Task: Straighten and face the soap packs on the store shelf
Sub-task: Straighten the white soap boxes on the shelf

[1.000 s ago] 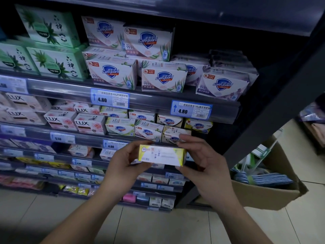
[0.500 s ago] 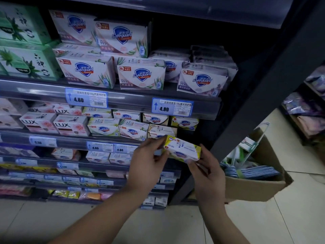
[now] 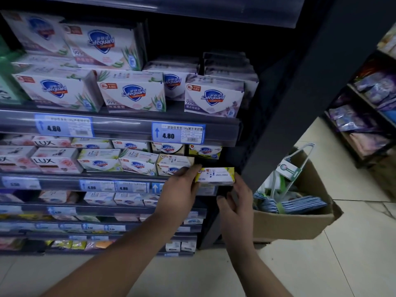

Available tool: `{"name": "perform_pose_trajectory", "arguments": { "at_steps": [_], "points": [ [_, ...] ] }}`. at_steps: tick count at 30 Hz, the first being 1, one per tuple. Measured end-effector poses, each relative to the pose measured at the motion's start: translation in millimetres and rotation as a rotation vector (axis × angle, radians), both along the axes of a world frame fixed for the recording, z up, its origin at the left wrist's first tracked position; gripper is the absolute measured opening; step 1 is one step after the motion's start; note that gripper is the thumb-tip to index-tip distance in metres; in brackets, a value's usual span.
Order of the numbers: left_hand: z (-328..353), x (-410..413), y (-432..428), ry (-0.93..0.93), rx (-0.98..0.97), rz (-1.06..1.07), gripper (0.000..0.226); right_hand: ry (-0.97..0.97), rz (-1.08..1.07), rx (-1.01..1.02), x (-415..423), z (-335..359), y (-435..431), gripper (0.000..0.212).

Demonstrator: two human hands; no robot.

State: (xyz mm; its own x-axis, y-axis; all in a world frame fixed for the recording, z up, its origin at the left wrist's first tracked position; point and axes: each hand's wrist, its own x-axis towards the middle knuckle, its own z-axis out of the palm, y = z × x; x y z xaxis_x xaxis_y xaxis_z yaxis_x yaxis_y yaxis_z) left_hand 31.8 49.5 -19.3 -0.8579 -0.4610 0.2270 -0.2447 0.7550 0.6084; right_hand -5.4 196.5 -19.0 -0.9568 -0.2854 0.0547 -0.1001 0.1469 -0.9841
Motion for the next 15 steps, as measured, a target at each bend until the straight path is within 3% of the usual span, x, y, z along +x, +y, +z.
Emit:
{"name": "perform_pose_trajectory", "arguments": {
  "at_steps": [6, 15],
  "points": [
    [10.5, -15.1, -23.5, 0.038, -0.318, -0.053, 0.048, -0.057, 0.045, -0.061, -2.1, -4.9, -2.2, 0.068],
    [17.1, -27.6, -47.9, -0.045, -0.296, -0.091, 0.047, -0.199, 0.11, -0.032, -10.2, -10.0, -12.1, 0.066]
  ]
}}
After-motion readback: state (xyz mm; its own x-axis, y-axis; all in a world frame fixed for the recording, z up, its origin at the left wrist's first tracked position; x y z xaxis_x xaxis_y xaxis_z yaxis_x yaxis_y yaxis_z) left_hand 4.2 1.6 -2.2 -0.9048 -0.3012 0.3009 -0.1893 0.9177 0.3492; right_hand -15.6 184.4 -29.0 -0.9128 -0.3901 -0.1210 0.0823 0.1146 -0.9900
